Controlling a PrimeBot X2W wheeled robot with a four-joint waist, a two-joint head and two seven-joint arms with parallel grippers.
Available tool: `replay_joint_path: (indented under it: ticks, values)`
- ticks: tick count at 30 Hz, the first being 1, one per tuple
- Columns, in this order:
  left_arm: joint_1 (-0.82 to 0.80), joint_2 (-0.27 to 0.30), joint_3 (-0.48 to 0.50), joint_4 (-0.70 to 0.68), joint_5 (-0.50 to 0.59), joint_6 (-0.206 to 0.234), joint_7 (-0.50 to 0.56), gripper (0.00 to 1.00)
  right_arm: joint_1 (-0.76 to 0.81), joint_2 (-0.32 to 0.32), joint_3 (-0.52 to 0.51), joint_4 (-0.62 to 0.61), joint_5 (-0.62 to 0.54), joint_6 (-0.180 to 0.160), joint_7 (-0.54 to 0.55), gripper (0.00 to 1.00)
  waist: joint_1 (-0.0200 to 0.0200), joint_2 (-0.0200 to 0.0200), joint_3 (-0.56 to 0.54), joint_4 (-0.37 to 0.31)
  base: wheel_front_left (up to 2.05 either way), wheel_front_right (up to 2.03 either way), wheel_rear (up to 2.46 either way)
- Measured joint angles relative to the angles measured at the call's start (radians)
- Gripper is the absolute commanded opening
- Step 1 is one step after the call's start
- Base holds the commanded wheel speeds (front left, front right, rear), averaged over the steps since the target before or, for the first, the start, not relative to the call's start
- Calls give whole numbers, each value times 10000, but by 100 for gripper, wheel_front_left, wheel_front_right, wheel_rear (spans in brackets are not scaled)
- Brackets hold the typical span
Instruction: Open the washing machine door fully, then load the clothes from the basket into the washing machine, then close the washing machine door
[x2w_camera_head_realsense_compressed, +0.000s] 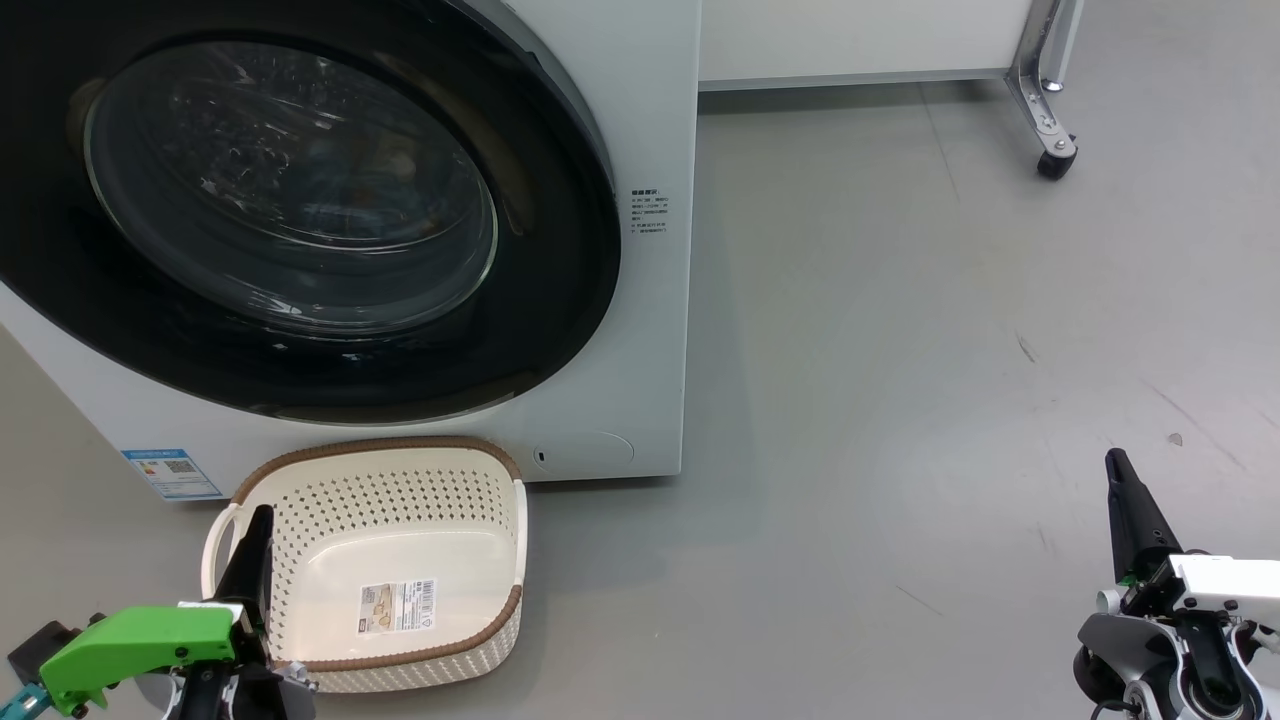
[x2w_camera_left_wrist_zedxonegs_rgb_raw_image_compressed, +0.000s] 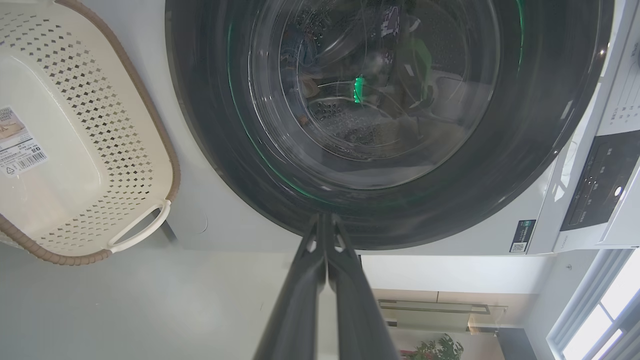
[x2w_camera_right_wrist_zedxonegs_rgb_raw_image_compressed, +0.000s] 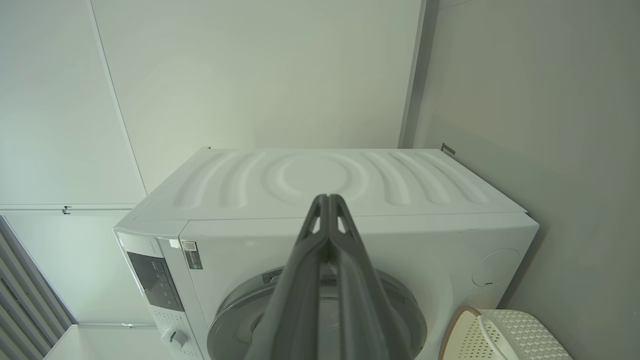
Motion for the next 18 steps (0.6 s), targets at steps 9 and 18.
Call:
replay_joint_path:
  ticks: [9, 18]
  values:
    - [-5, -2, 6, 0, 0, 0, 0, 0, 0, 6, -10, 0, 0, 0, 29, 0, 0, 0, 0, 0, 0, 0, 0]
    - [-11, -2, 10, -2, 0, 0, 0, 0, -1, 8, -15, -2, 0, 0, 29, 0, 0, 0, 2, 0, 0, 0, 0]
